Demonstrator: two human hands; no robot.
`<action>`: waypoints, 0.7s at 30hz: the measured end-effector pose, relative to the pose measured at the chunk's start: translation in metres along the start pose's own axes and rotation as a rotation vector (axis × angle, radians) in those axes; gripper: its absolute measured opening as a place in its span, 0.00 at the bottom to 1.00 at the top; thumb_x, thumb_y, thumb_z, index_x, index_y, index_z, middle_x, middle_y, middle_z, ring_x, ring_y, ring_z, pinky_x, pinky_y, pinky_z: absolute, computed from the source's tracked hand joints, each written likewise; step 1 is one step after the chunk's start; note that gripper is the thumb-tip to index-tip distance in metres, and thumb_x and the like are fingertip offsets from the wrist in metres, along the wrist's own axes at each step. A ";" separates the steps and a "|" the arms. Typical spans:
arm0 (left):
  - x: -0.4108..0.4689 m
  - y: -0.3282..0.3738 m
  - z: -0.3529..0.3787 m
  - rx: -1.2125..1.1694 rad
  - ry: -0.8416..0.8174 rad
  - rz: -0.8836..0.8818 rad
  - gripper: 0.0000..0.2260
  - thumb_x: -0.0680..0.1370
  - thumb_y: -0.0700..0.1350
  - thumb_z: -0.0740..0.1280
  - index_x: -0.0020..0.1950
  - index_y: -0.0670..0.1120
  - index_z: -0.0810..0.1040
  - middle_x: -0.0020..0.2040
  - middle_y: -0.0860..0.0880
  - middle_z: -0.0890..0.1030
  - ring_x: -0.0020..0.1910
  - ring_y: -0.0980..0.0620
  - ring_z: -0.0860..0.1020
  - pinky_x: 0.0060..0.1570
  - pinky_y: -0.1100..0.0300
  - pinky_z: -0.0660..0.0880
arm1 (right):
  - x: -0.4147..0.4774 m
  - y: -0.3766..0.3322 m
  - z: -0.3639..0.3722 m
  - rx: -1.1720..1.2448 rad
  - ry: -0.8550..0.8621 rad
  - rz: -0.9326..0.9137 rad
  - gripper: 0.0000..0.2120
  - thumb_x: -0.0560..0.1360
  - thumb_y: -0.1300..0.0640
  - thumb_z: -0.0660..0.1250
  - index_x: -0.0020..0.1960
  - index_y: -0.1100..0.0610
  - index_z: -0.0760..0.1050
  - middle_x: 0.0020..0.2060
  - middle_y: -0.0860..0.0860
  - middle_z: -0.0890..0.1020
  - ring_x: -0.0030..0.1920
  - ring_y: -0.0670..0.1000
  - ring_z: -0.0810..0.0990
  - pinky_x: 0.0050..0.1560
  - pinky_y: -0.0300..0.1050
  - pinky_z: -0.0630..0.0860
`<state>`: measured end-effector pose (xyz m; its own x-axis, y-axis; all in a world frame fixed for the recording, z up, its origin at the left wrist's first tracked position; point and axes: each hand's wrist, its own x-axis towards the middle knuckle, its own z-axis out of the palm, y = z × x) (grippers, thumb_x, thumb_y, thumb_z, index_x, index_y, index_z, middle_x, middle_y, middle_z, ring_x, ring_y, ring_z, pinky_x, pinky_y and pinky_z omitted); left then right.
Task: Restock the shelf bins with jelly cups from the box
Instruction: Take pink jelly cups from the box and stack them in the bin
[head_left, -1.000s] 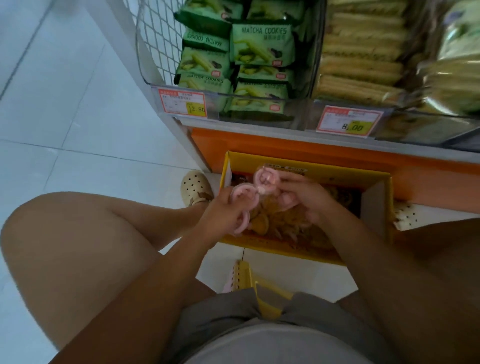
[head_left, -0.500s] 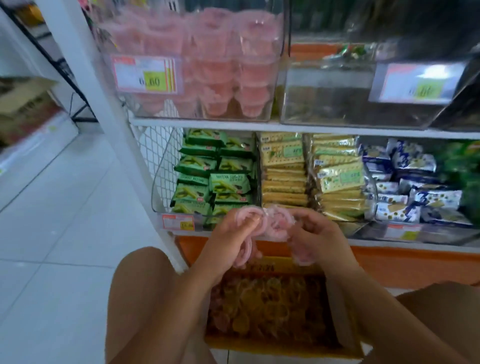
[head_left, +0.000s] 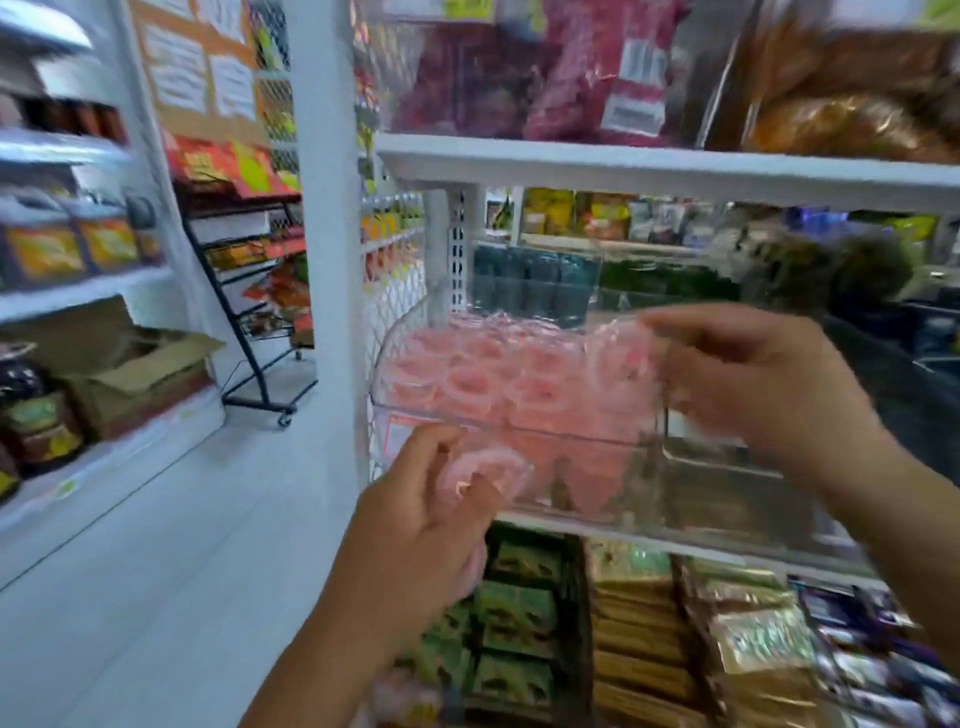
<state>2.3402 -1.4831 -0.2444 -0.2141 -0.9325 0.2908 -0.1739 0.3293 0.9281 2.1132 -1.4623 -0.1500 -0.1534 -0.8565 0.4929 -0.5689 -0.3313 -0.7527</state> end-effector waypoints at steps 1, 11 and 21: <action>0.005 0.003 -0.010 0.035 0.042 0.019 0.12 0.72 0.61 0.69 0.53 0.60 0.75 0.35 0.52 0.78 0.31 0.51 0.78 0.39 0.51 0.79 | 0.023 -0.008 0.003 -0.063 -0.034 -0.030 0.09 0.75 0.56 0.70 0.47 0.41 0.83 0.34 0.45 0.84 0.29 0.41 0.77 0.29 0.33 0.73; 0.036 0.017 -0.068 0.281 0.103 0.049 0.16 0.71 0.70 0.62 0.51 0.62 0.71 0.42 0.60 0.82 0.34 0.56 0.81 0.41 0.47 0.79 | 0.205 -0.002 0.099 -0.413 -0.494 0.134 0.12 0.78 0.61 0.66 0.59 0.51 0.80 0.38 0.49 0.84 0.29 0.44 0.79 0.32 0.37 0.73; 0.044 0.016 -0.084 0.354 0.108 -0.025 0.15 0.71 0.69 0.60 0.52 0.63 0.71 0.41 0.60 0.82 0.35 0.56 0.82 0.44 0.48 0.80 | 0.238 0.030 0.155 -0.427 -0.818 0.301 0.16 0.76 0.69 0.66 0.58 0.53 0.79 0.33 0.48 0.85 0.34 0.49 0.81 0.33 0.39 0.74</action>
<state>2.4089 -1.5308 -0.1969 -0.1061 -0.9450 0.3095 -0.5038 0.3194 0.8026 2.1850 -1.7376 -0.1236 0.1765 -0.9460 -0.2719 -0.8680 -0.0194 -0.4962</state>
